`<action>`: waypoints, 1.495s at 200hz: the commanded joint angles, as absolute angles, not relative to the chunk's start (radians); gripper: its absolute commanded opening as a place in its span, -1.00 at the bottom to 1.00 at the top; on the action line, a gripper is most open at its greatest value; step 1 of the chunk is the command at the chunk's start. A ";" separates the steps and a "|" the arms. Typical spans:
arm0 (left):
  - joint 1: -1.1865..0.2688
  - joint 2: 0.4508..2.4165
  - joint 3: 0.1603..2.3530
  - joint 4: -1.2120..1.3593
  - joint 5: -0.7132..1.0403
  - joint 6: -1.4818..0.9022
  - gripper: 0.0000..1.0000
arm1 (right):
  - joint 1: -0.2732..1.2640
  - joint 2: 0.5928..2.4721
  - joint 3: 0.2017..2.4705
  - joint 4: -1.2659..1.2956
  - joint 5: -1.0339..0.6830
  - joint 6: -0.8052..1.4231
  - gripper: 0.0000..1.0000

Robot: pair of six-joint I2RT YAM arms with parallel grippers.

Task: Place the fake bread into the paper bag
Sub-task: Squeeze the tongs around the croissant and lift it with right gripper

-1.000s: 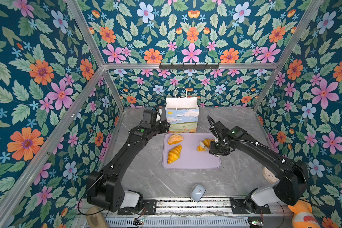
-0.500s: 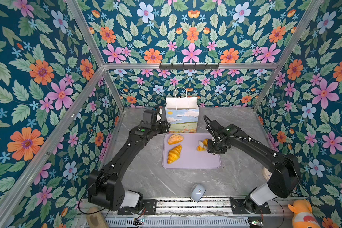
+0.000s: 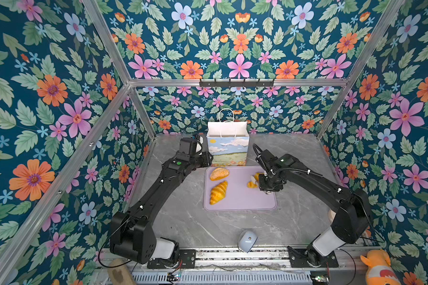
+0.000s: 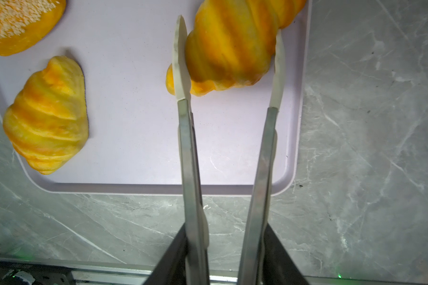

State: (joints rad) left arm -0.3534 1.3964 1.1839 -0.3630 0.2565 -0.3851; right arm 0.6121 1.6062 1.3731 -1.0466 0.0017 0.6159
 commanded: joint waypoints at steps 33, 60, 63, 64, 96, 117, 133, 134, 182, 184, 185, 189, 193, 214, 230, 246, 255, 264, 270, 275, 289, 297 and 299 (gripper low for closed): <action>-0.354 1.401 1.187 -0.345 0.253 -0.373 -0.06 | 0.626 1.523 1.353 -1.086 -0.029 0.538 -0.31; -0.354 1.399 1.190 -0.347 0.253 -0.373 -0.06 | 0.645 1.498 1.356 -1.126 -0.046 0.466 -0.31; -0.354 1.398 1.191 -0.347 0.253 -0.373 -0.06 | 0.647 1.495 1.357 -1.131 -0.049 0.456 -0.32; -0.354 1.398 1.191 -0.348 0.253 -0.373 -0.06 | 0.648 1.495 1.357 -1.132 -0.051 0.456 -0.32; -0.354 1.391 1.186 -0.348 0.253 -0.374 -0.06 | 0.653 1.465 1.332 -1.134 -0.108 0.331 -0.32; -0.354 1.385 1.180 -0.350 0.255 -0.380 -0.06 | 0.654 1.469 1.333 -1.153 -0.116 0.276 -0.31; -0.355 1.379 1.177 -0.348 0.254 -0.382 -0.06 | 0.654 1.481 1.339 -1.158 -0.111 0.250 -0.30; -0.354 1.379 1.177 -0.348 0.254 -0.382 -0.06 | 0.655 1.481 1.339 -1.158 -0.111 0.248 -0.30; -0.355 1.369 1.177 -0.351 0.248 -0.382 -0.06 | 0.658 1.530 1.394 -1.210 -0.046 0.280 -0.14; -0.355 1.369 1.177 -0.352 0.248 -0.382 -0.06 | 0.659 1.531 1.397 -1.212 -0.046 0.283 -0.13; -0.354 1.369 1.177 -0.352 0.249 -0.382 -0.06 | 0.660 1.532 1.399 -1.213 -0.046 0.285 -0.12; -0.354 1.368 1.176 -0.352 0.249 -0.382 -0.06 | 0.663 1.534 1.405 -1.215 -0.047 0.292 -0.09; -0.354 1.369 1.177 -0.351 0.249 -0.382 -0.06 | 0.667 1.538 1.410 -1.219 -0.050 0.298 -0.05; -0.354 1.374 1.178 -0.350 0.254 -0.382 -0.06 | 0.676 1.558 1.438 -1.248 -0.049 0.354 0.06; -0.355 1.376 1.175 -0.348 0.256 -0.383 -0.06 | 0.676 1.571 1.457 -1.276 -0.029 0.417 0.07; -0.355 1.380 1.170 -0.344 0.256 -0.382 -0.06 | 0.686 1.587 1.487 -1.301 -0.019 0.473 0.06; -0.354 1.382 1.169 -0.341 0.257 -0.382 -0.06 | 0.699 1.594 1.505 -1.308 -0.009 0.497 0.06; -0.354 1.383 1.168 -0.339 0.261 -0.382 -0.06 | 0.711 1.602 1.522 -1.314 0.001 0.523 0.06; -0.356 1.382 1.167 -0.337 0.261 -0.382 -0.06 | 0.717 1.608 1.533 -1.318 0.003 0.542 0.06; -0.354 1.383 1.167 -0.336 0.262 -0.381 -0.06 | 0.720 1.613 1.541 -1.320 0.002 0.554 0.06; -0.354 1.384 1.164 -0.335 0.265 -0.378 -0.07 | 0.729 1.624 1.557 -1.321 0.003 0.585 0.04; -0.354 1.383 1.164 -0.335 0.264 -0.377 -0.06 | 0.730 1.627 1.564 -1.321 0.005 0.606 0.04; -0.354 1.382 1.164 -0.336 0.263 -0.375 -0.07 | 0.730 1.628 1.565 -1.322 0.006 0.610 0.03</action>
State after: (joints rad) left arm -0.3538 1.3830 1.1652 -0.3557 0.2588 -0.3855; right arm 0.7258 1.6173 1.5448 -1.2881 -0.0235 0.5110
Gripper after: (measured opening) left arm 0.468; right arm 0.523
